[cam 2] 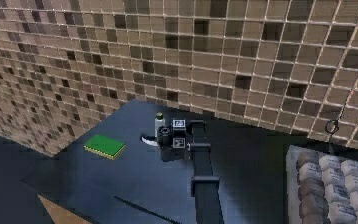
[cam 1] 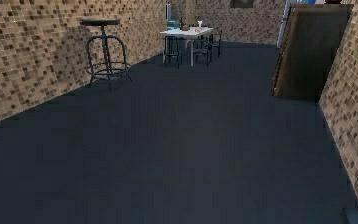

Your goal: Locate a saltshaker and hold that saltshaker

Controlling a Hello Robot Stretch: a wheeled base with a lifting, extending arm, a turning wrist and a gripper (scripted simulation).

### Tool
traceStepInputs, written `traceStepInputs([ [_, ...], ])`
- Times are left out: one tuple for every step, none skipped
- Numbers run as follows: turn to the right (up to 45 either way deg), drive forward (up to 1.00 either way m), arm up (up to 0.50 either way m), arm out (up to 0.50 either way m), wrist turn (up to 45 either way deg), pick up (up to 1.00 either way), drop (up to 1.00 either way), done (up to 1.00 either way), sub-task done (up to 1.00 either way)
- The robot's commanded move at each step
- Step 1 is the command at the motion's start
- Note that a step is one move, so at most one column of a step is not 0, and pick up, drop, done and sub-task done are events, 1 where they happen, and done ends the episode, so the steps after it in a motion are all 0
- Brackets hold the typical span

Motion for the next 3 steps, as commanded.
traceStepInputs([
  [0.0,0.0,0.0,0.0,0.0,1.0,0.0,0.0,0.0],
  [0.0,0.0,0.1,0.0,0.0,0.0,0.0,0.0,0.0],
  [0.0,0.0,0.0,0.0,0.0,0.0,0.0,1.0,0.0],
])
